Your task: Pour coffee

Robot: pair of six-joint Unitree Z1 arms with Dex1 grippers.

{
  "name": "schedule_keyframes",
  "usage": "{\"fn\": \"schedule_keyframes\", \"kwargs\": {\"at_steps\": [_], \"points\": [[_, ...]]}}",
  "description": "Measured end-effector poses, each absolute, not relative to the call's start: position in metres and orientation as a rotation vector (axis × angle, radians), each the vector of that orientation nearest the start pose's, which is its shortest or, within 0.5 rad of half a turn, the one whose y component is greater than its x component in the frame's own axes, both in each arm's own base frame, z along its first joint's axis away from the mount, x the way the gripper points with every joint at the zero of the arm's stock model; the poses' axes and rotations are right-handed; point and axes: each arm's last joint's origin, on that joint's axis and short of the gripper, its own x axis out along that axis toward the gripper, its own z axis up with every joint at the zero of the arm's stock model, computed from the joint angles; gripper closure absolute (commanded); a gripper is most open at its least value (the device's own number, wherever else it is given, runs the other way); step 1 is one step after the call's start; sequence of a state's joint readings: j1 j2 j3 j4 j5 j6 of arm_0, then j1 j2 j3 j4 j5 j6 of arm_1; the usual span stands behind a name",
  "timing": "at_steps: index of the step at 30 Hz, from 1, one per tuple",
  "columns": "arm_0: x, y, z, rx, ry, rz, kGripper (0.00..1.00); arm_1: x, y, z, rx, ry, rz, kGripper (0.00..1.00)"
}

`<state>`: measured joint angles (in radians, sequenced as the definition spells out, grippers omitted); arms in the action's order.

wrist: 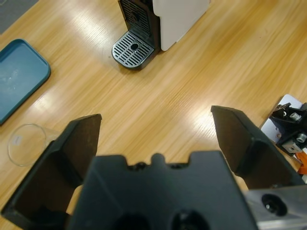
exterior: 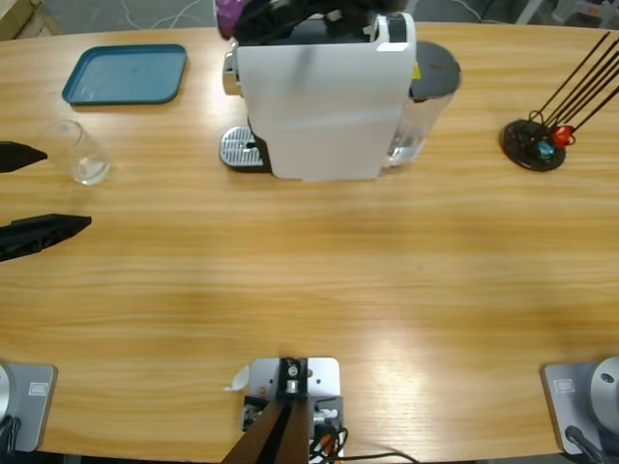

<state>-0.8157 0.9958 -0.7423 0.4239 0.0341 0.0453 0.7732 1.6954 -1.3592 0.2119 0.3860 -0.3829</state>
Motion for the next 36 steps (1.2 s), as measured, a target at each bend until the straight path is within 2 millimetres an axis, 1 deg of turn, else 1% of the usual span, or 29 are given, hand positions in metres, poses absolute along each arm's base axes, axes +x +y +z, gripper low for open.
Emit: {"fn": "schedule_keyframes", "kwargs": {"at_steps": [2,5,8,11,16,20,25,30,31,32,35,36], "points": [[0.089,-0.091,0.323,0.326,0.614,-0.763,0.009,0.257,0.275,0.365,-0.45,0.362,1.225,1.0],[0.089,-0.09,0.323,0.324,0.614,-0.759,0.009,0.265,0.276,0.357,-0.467,0.382,1.207,1.0],[0.089,-0.09,0.323,0.322,0.614,-0.754,0.009,0.274,0.271,0.354,-0.484,0.388,1.157,1.0],[0.089,-0.089,0.323,0.321,0.614,-0.752,0.009,0.281,0.267,0.356,-0.492,0.381,1.12,1.0],[0.088,-0.089,0.32,0.325,0.624,-0.751,0.009,0.286,0.267,0.36,-0.489,0.369,1.107,1.0],[0.087,-0.087,0.316,0.329,0.632,-0.749,0.009,0.291,0.27,0.355,-0.493,0.381,1.108,1.0],[0.084,-0.083,0.311,0.331,0.636,-0.747,0.009,0.299,0.266,0.347,-0.505,0.409,1.094,1.0],[0.083,-0.083,0.31,0.331,0.638,-0.746,0.009,0.299,0.265,0.346,-0.511,0.411,1.094,1.0],[0.083,-0.083,0.31,0.331,0.638,-0.745,0.009,0.299,0.265,0.346,-0.511,0.411,1.094,0.985],[0.083,-0.083,0.31,0.331,0.638,-0.745,0.009,0.299,0.265,0.346,-0.511,0.411,1.094,0.864],[0.083,-0.083,0.31,0.331,0.638,-0.745,0.009,0.299,0.265,0.346,-0.512,0.413,1.094,0.407],[0.083,-0.083,0.31,0.331,0.638,-0.745,0.009,0.299,0.264,0.346,-0.512,0.415,1.094,0.292]]}}
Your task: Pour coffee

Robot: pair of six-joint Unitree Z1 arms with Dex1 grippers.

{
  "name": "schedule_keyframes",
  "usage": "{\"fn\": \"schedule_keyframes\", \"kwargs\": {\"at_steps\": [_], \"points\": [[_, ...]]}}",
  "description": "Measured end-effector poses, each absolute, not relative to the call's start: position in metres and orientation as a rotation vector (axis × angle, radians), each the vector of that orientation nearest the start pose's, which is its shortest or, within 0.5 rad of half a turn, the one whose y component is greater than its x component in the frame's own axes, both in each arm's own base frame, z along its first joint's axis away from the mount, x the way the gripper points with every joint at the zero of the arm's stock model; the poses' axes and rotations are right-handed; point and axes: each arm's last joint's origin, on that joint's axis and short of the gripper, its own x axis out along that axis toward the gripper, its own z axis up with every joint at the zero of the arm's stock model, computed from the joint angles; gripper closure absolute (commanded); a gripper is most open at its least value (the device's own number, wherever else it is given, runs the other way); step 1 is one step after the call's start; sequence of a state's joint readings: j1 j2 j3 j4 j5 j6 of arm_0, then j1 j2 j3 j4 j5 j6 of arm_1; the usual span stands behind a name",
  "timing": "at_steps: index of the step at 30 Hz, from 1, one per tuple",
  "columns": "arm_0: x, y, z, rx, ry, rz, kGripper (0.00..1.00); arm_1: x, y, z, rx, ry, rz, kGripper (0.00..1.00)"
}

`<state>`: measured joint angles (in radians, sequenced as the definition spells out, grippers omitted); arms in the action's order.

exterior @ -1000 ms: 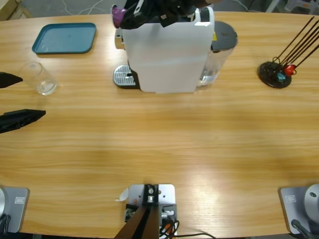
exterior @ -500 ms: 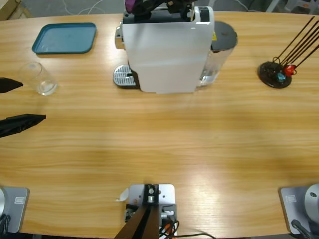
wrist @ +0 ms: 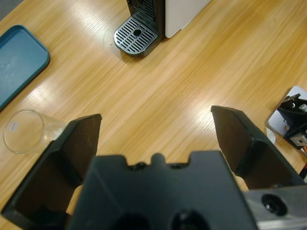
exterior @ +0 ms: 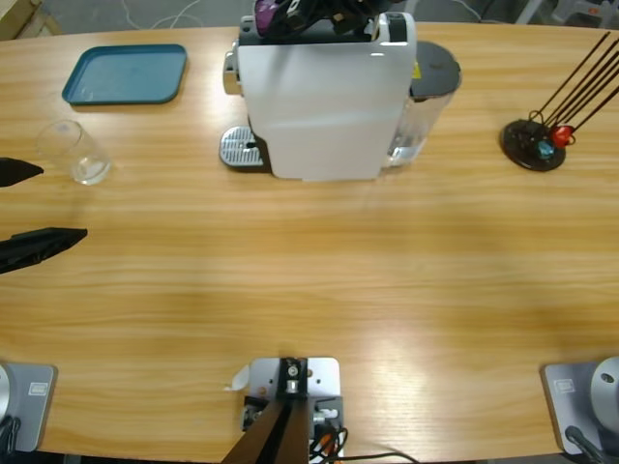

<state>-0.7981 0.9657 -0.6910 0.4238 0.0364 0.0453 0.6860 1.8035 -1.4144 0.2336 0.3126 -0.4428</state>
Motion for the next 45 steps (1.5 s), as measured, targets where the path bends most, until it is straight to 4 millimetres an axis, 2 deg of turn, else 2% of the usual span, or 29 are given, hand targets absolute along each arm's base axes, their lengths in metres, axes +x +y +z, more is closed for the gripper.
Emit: {"fn": "schedule_keyframes", "kwargs": {"at_steps": [2,3,6,9,10,14,18,21,24,26,29,33,35,38,40,43,45], "points": [[0.083,-0.083,0.31,0.331,0.638,-0.745,0.009,0.299,0.264,0.346,-0.514,0.417,1.091,0.111],[0.083,-0.083,0.31,0.331,0.638,-0.745,0.009,0.299,0.264,0.346,-0.517,0.419,1.082,0.054],[0.083,-0.083,0.31,0.331,0.638,-0.745,0.009,0.299,0.264,0.345,-0.534,0.422,1.049,0.014],[0.083,-0.083,0.311,0.331,0.637,-0.745,0.009,0.297,0.267,0.345,-0.551,0.422,1.028,0.024],[0.083,-0.083,0.311,0.33,0.636,-0.745,0.009,0.296,0.268,0.345,-0.554,0.421,1.025,0.074],[0.081,-0.081,0.312,0.325,0.624,-0.746,0.009,0.291,0.272,0.349,-0.559,0.41,1.031,0.564],[0.081,-0.08,0.312,0.324,0.622,-0.746,0.009,0.263,0.283,0.368,-0.488,0.382,1.072,0.99],[0.081,-0.08,0.312,0.324,0.622,-0.746,0.009,0.235,0.29,0.384,-0.335,0.425,1.074,1.0],[0.081,-0.08,0.313,0.324,0.621,-0.746,0.009,0.21,0.282,0.385,-0.261,0.482,1.015,1.0],[0.081,-0.08,0.313,0.323,0.62,-0.746,0.009,0.191,0.266,0.38,-0.227,0.523,0.898,1.0],[0.081,-0.081,0.315,0.318,0.615,-0.746,0.009,0.17,0.231,0.371,-0.132,0.585,0.696,1.0],[0.081,-0.081,0.316,0.309,0.614,-0.743,0.009,0.153,0.192,0.368,-0.022,0.576,0.502,1.0],[0.082,-0.081,0.318,0.305,0.609,-0.743,0.009,0.151,0.184,0.372,-0.006,0.54,0.43,1.0],[0.082,-0.081,0.32,0.303,0.605,-0.743,0.009,0.162,0.179,0.378,0.018,0.5,0.337,1.0],[0.082,-0.081,0.32,0.3,0.606,-0.742,0.009,0.177,0.182,0.396,0.073,0.452,0.305,1.0],[0.082,-0.081,0.32,0.298,0.607,-0.741,0.013,0.207,0.196,0.422,0.129,0.4,0.272,1.0],[0.082,-0.081,0.32,0.298,0.607,-0.741,0.013,0.223,0.204,0.43,0.147,0.395,0.256,1.0]]}}
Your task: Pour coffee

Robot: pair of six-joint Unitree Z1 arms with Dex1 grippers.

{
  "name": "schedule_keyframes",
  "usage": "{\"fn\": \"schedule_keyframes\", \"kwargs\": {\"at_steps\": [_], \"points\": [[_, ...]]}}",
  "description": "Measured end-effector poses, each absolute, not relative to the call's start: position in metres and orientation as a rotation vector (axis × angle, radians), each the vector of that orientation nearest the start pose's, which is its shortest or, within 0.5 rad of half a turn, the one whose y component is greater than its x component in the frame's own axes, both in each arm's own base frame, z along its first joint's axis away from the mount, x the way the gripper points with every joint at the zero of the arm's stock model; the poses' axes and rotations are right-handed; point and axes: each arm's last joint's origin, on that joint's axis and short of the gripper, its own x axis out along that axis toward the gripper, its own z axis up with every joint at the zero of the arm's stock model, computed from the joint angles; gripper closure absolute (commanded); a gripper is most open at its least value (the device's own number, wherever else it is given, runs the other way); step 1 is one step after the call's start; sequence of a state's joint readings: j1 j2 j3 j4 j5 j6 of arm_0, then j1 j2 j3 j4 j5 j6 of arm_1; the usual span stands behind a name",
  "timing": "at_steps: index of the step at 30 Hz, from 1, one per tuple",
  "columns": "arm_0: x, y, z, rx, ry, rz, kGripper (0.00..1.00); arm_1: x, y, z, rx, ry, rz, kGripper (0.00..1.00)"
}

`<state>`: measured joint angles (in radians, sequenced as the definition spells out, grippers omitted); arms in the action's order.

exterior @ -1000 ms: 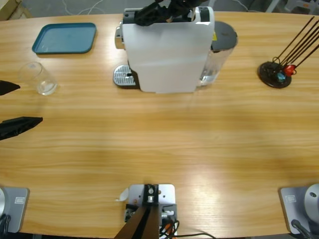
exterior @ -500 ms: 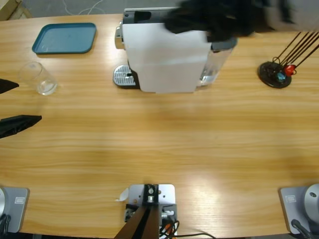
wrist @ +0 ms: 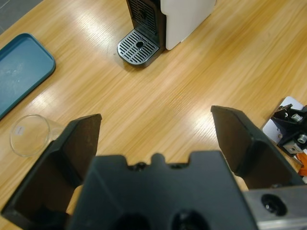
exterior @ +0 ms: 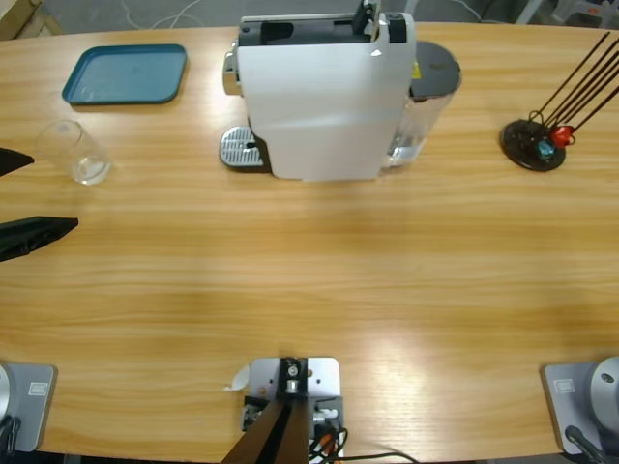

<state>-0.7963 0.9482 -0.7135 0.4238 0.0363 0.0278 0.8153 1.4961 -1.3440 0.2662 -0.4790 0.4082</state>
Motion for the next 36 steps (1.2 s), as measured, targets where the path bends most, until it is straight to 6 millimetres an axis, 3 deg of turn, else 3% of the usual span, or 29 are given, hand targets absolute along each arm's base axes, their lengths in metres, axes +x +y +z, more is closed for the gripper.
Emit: {"fn": "schedule_keyframes", "kwargs": {"at_steps": [6,22,27,36], "points": [[0.081,-0.081,0.32,0.296,0.603,-0.741,0.013,0.24,0.222,0.429,0.2,0.437,0.273,1.0],[0.078,-0.077,0.322,0.281,0.587,-0.734,0.013,0.24,0.243,0.422,0.347,0.532,0.45,1.0],[0.078,-0.075,0.32,0.28,0.592,-0.726,0.013,0.247,0.256,0.411,0.368,0.576,0.493,1.0],[0.074,-0.069,0.316,0.274,0.591,-0.712,0.013,0.257,0.271,0.412,0.392,0.572,0.536,1.0]]}}
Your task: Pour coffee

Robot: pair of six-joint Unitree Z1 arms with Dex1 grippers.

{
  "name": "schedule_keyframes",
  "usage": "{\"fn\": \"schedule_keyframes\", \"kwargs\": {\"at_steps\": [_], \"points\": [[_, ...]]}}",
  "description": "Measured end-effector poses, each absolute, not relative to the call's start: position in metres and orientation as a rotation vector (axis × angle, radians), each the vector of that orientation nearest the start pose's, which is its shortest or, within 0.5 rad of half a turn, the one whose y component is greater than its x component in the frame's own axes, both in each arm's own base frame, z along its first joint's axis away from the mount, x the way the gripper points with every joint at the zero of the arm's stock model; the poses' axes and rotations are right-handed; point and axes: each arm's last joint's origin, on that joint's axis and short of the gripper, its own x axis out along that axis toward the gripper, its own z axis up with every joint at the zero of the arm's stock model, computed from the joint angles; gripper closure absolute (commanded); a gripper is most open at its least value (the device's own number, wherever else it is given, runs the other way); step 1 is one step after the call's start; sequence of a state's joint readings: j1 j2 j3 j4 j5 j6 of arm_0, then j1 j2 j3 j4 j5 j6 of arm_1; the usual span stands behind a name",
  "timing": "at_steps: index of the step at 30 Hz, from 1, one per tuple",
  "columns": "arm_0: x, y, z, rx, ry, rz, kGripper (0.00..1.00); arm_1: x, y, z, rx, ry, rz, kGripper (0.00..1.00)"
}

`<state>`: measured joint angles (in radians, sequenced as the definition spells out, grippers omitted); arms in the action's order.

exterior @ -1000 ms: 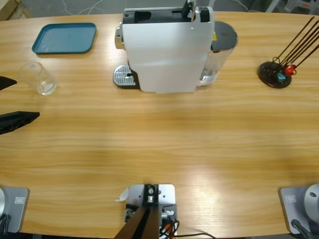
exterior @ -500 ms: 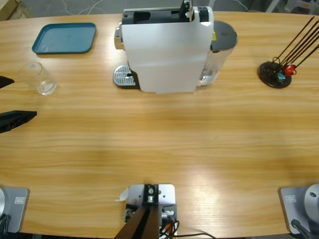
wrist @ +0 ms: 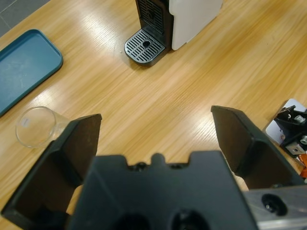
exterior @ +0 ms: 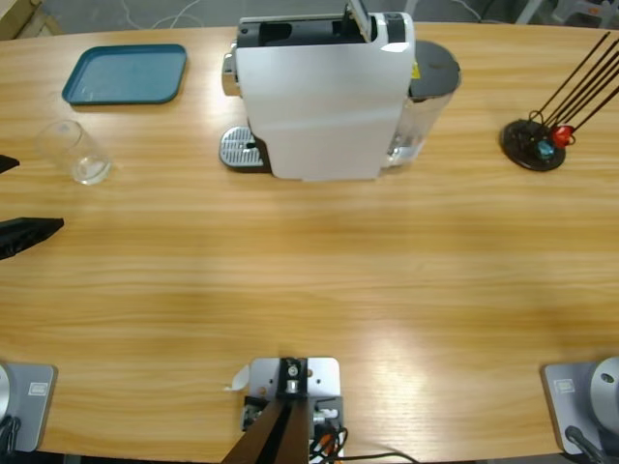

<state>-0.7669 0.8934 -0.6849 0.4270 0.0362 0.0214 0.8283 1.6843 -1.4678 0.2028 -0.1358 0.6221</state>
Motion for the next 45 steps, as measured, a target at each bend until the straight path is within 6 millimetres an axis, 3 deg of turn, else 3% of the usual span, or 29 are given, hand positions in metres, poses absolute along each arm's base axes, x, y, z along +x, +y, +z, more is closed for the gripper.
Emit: {"fn": "schedule_keyframes", "kwargs": {"at_steps": [14,24,45], "points": [[0.074,-0.068,0.316,0.272,0.591,-0.708,0.013,0.264,0.296,0.389,0.422,0.652,0.589,1.0],[0.075,-0.067,0.315,0.268,0.594,-0.699,0.013,0.275,0.317,0.359,0.41,0.711,0.605,1.0],[0.077,-0.059,0.316,0.23,0.598,-0.631,0.013,0.281,0.326,0.334,0.443,0.743,0.606,1.0]]}}
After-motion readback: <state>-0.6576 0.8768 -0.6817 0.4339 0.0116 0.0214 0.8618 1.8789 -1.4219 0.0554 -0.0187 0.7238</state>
